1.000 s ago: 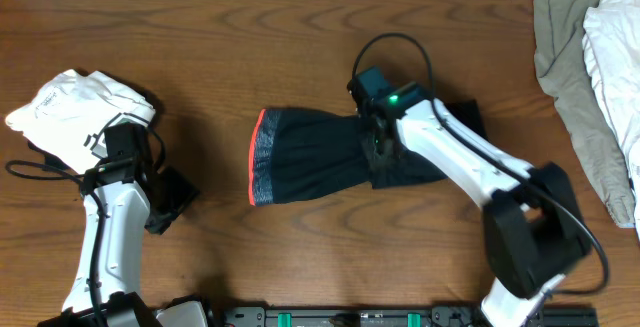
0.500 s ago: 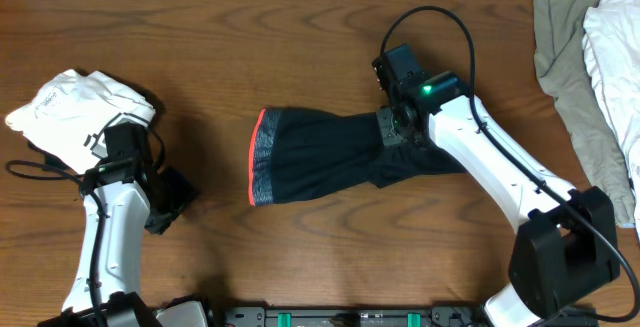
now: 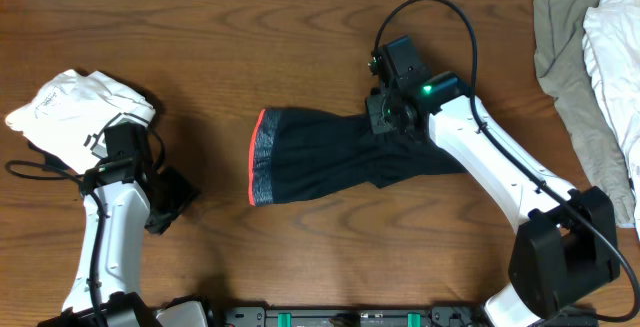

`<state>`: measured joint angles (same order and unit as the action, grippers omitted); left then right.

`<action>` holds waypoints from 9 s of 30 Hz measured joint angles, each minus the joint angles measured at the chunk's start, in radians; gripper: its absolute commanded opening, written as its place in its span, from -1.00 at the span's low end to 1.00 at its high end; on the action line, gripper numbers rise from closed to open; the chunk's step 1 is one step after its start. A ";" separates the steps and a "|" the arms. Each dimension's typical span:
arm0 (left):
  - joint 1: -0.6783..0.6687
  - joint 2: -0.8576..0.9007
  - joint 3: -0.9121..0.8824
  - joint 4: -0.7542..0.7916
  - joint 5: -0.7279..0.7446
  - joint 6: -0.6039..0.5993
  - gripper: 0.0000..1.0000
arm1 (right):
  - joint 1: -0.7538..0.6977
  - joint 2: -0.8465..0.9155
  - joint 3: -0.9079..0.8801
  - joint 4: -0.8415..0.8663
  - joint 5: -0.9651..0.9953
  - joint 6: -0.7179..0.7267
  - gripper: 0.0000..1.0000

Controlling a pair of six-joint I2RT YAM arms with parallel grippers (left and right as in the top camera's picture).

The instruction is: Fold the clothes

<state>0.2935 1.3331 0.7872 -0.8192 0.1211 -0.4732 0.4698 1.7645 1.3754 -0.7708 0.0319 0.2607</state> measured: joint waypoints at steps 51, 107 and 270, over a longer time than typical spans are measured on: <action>-0.255 0.229 0.001 0.032 0.530 0.040 0.68 | 0.000 0.003 0.000 -0.208 -0.039 -0.039 0.25; -0.296 0.163 -0.186 0.578 0.439 -0.442 0.13 | 0.000 0.003 0.000 -0.238 -0.032 -0.042 0.26; -0.852 -0.092 0.052 0.571 0.113 0.134 -0.88 | -0.124 0.246 -0.042 -0.199 -0.237 -0.055 0.08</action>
<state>-0.5583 1.2415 0.8394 -0.2478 0.2340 -0.3389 0.3458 2.0106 1.3338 -0.9695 -0.2054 0.2058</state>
